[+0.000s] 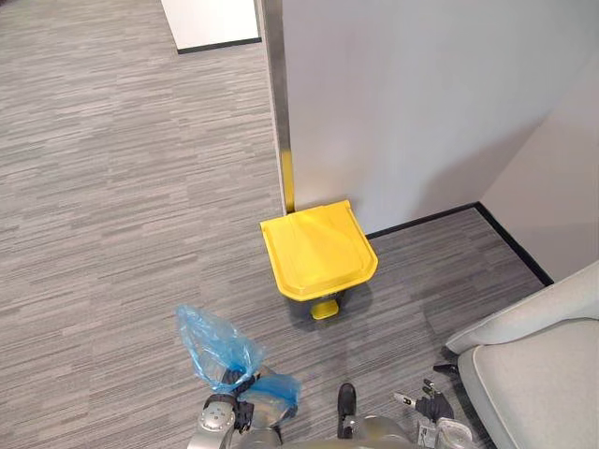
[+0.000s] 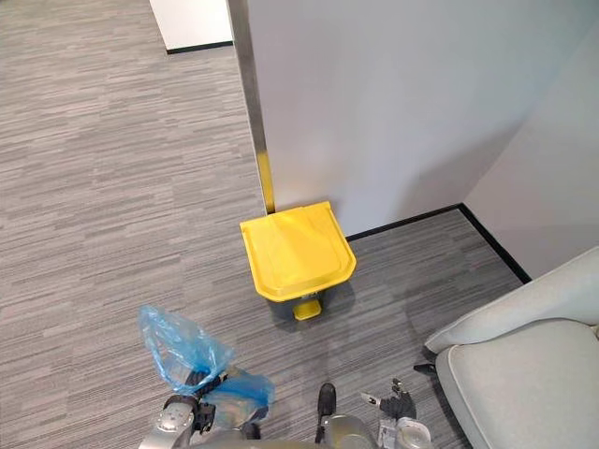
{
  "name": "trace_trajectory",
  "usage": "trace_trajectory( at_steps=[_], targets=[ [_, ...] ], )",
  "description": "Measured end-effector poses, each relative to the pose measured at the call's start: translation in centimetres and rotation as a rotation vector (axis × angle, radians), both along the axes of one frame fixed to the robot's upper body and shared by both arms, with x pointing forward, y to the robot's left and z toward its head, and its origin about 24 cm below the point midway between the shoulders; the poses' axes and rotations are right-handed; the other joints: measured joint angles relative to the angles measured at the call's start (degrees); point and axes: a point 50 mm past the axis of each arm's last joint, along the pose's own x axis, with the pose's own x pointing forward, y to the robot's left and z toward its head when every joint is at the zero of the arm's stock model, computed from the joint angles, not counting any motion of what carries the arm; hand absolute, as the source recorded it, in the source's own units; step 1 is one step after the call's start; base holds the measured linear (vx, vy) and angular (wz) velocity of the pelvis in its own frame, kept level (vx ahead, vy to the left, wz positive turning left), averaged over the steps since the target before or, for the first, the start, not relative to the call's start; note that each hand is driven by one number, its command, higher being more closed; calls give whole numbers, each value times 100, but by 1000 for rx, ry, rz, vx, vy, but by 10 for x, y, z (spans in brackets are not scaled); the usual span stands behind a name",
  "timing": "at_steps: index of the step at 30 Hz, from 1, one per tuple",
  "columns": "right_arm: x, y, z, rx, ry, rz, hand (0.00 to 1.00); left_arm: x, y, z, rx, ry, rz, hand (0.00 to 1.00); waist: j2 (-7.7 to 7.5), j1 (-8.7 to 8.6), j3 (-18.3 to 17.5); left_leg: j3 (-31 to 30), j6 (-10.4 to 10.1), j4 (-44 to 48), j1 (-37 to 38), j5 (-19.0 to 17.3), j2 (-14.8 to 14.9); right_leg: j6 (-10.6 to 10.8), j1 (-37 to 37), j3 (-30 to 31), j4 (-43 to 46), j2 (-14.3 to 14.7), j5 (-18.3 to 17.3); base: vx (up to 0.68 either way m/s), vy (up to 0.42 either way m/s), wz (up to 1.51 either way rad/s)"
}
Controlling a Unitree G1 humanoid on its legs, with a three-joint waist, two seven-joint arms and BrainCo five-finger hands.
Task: Gather rubbish on tea table into small bin, then transfer packed bag to large trash can.
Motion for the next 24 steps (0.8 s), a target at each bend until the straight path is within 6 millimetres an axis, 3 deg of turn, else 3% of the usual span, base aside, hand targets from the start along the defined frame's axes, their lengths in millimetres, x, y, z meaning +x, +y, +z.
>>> trace_trajectory(
  at_steps=[2, 4, 6, 7, 9, 10, 11, 12, 17, 24],
  targets=[
    [-1, 0, 0, 1, 3, 1, 0, 0, 1, 0, 0, 1, 4, 100, 20, 8, -7, -3, -135, 79, 52, -135, 114, -35, -23, 4, 242, 59, -215, 156, -1, 0],
    [-3, 2, -1, -1, 9, 16, 0, 0, 4, 0, 4, 1, 17, 100, 51, 20, -19, 4, -415, 462, 61, -265, 262, -71, -5, 16, 535, 124, -512, 197, 9, 7],
    [-4, 3, -1, 0, 12, 22, 0, 2, 7, 2, 7, -11, 42, 100, -24, 20, -38, 1, -594, 2147, -542, -174, 354, -146, 178, -25, 765, 13, -697, 215, -4, 19],
    [-3, 2, 0, -4, 4, 22, 0, 4, 7, 4, 3, -20, 47, 100, -18, 22, -19, -8, -635, 2518, -705, -50, 371, -151, 284, -31, 782, -29, -738, 218, 9, 11],
    [3, 1, 3, -9, -24, 23, 0, 8, 4, 7, -4, -41, 43, 100, -35, 56, 5, 18, -266, 2774, -883, -333, 372, -145, 510, -21, 870, -198, -874, 209, 93, -4],
    [13, -3, 7, -20, -53, 19, 0, 13, 3, 9, -6, -57, 40, 100, 75, 58, 22, 12, -195, 2286, -1004, -329, 321, -32, 535, 42, 963, -243, -959, 154, 136, -14],
    [17, -7, 10, -30, -64, 18, 0, 15, 2, 10, -8, -63, 37, 100, 138, 56, 33, -12, -158, 1948, -1026, -146, 298, 22, 513, 66, 1019, -236, -1002, 133, 185, -19],
    [21, -11, 12, -40, -79, 15, 0, 18, -1, 11, -17, -70, 38, 100, 302, 55, 66, -31, 23, 1494, -1020, 237, 289, 131, 508, 115, 1113, -169, -1096, 121, 192, -7],
    [21, 1, 9, -6, -74, 10, 0, 16, 4, 10, -7, -64, 37, 100, 38, 48, 25, 53, 106, 743, -572, 209, -77, 316, 441, 284, 1189, -434, -1223, 88, 125, -7],
    [12, 0, 6, -6, -47, 5, 0, 9, 4, 6, 5, -31, 16, 100, 76, 5, -14, 154, 183, 306, -262, 286, -237, 363, 429, 382, 1268, -497, -1353, 49, 4, -9]
  ],
)
